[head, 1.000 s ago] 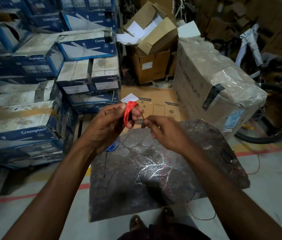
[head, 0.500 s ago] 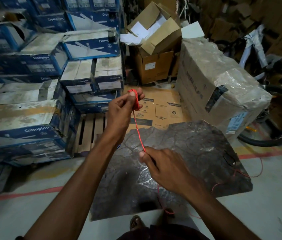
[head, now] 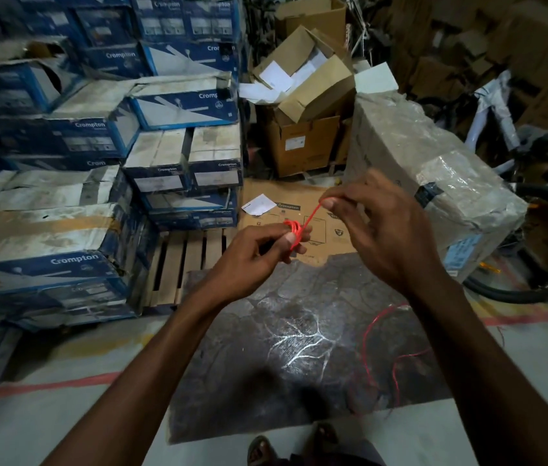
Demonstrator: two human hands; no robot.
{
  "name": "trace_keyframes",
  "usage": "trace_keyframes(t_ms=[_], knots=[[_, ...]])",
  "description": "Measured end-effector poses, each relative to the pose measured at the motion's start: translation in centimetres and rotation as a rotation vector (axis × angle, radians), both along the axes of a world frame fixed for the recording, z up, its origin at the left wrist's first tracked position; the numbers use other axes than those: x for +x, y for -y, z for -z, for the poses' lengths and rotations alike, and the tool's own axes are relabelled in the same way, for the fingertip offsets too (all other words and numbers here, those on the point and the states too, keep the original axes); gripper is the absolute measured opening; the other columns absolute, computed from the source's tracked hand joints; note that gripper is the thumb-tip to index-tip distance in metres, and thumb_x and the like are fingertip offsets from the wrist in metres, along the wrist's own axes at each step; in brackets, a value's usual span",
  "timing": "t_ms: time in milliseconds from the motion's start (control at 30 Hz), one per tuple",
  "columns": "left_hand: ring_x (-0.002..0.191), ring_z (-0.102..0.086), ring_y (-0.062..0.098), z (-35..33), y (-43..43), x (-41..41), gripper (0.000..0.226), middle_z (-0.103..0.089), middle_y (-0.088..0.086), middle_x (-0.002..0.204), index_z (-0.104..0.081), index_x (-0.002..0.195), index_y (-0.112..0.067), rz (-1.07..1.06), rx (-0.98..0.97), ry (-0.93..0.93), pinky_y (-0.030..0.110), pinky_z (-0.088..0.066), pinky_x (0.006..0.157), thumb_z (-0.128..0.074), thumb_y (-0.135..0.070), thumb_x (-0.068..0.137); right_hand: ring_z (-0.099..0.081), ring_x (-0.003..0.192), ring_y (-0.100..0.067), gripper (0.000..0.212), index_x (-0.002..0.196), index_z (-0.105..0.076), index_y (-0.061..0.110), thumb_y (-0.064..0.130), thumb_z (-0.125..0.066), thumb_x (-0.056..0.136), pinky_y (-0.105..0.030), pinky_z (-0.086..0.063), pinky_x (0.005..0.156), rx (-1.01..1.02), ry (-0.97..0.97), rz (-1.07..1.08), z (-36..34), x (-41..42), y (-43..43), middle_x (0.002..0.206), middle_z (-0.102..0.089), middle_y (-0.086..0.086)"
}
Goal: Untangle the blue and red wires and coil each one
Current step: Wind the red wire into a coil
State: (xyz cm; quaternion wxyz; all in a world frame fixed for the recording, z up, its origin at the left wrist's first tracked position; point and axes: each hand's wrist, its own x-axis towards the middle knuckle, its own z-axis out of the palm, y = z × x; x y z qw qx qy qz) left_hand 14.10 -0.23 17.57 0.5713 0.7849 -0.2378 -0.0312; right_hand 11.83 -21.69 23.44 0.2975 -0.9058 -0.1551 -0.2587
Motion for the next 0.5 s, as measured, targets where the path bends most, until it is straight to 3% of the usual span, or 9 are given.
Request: trace_keyframes(t_ms=[100,167,300,433,500], knots=[[0.091,-0.069,0.011,-0.2,0.1,-0.8,0.034,-0.075,0.003,0.104,-0.069,0.115,0.004,0.097,-0.071,-0.072,0.024,-0.05,0.073,-0.045,-0.017,0.105,-0.053,0.074,0.0,0.015,0.099,-0.078,0.033,0.045,-0.073,0.092,-0.028,-0.045,0.065,0.119,-0.014,-0.023,-0.3,2.0,0.3,0.091,-0.055,0.02],[0.096,-0.069,0.017,-0.5,-0.2,-1.0,0.036,-0.071,0.016,0.116,-0.066,0.116,0.008,0.149,-0.164,-0.147,0.027,-0.051,0.075,-0.041,-0.015,0.103,-0.056,0.075,0.001,0.014,0.094,-0.079,0.031,0.044,-0.076,0.089,-0.024,-0.045,0.065,0.164,-0.033,-0.043,0.1,3.2,0.3,0.091,-0.06,0.02],[0.096,-0.065,0.018,-1.7,-0.9,-1.3,0.038,-0.064,0.016,0.133,-0.064,0.115,0.008,0.222,-0.287,-0.21,0.025,-0.05,0.078,-0.037,-0.015,0.102,-0.064,0.086,-0.002,0.009,0.098,-0.079,0.035,0.039,-0.072,0.093,-0.036,-0.052,0.072,0.24,-0.152,-0.074,2.4,5.0,0.0,0.089,-0.069,0.016],[0.085,-0.063,0.013,-3.2,-1.1,-1.6,0.036,-0.07,0.011,0.118,-0.064,0.106,0.007,0.187,-0.466,-0.238,0.022,-0.049,0.074,-0.034,-0.011,0.101,-0.068,0.081,-0.009,0.027,0.102,-0.078,0.033,0.052,-0.06,0.098,-0.046,-0.056,0.074,0.34,-0.271,-0.069,6.0,5.2,-0.6,0.08,-0.071,0.009],[0.083,-0.062,0.011,-3.9,-1.4,-1.3,0.035,-0.07,0.011,0.118,-0.066,0.103,0.002,0.151,-0.523,-0.222,0.022,-0.05,0.074,-0.033,-0.01,0.102,-0.068,0.076,-0.011,0.029,0.105,-0.077,0.036,0.055,-0.056,0.099,-0.045,-0.056,0.068,0.351,-0.326,-0.072,7.9,4.6,-1.0,0.079,-0.072,0.008]])
